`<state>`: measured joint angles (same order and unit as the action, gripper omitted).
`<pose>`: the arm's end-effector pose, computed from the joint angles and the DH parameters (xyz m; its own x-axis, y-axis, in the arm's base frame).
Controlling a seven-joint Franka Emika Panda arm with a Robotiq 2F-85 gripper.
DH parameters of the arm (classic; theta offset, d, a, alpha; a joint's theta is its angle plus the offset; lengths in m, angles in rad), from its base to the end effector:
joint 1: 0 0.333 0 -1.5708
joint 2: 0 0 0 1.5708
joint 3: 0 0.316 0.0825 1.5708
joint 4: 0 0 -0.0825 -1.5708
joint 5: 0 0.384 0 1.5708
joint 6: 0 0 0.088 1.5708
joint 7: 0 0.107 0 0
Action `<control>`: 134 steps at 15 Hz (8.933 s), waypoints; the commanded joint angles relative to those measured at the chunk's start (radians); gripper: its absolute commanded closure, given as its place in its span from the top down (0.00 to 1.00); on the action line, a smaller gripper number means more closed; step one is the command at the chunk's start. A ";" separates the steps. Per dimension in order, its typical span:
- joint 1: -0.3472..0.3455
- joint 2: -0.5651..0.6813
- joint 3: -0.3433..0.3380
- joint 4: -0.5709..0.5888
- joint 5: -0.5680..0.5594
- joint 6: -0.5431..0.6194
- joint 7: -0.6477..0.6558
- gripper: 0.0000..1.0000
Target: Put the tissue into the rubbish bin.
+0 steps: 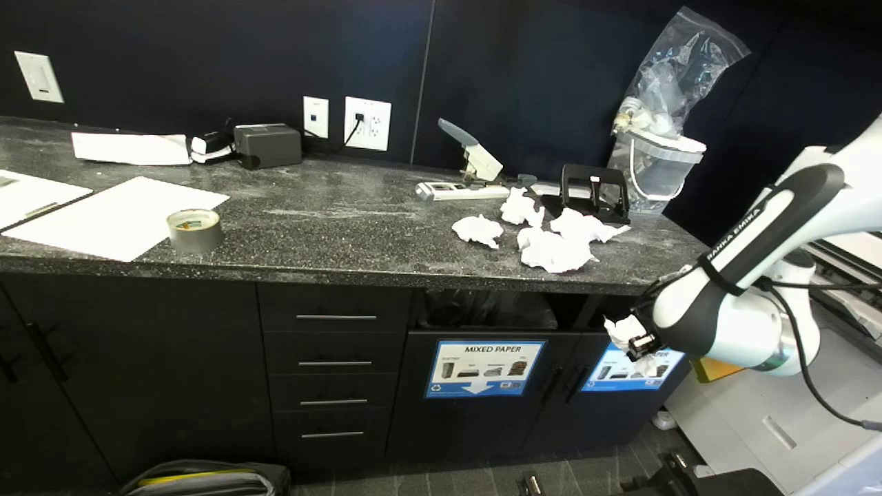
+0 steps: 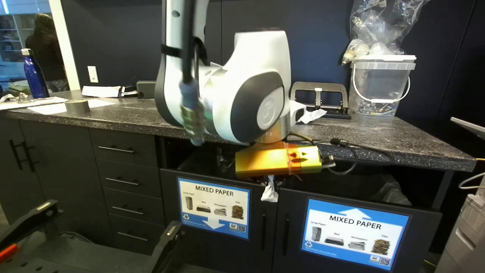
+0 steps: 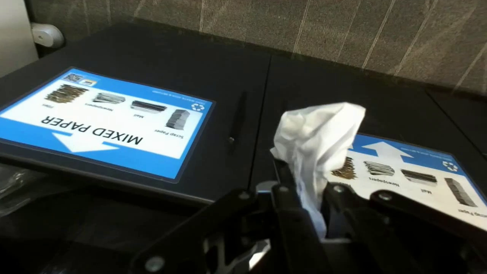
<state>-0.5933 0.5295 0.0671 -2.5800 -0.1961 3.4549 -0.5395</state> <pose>0.3961 -0.1998 0.1133 0.9276 0.2088 0.3097 0.1676 -0.9737 0.1542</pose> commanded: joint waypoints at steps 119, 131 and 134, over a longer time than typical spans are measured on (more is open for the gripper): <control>0.269 0.765 -0.017 2.024 0.159 -1.505 -0.445 1.00; 0.262 0.796 -0.027 2.067 0.128 -1.496 -0.436 0.28; 0.259 0.783 -0.051 2.060 0.117 -1.530 -0.412 0.16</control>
<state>-0.3331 1.2822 0.0373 -0.5689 -0.0641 1.9731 -0.9654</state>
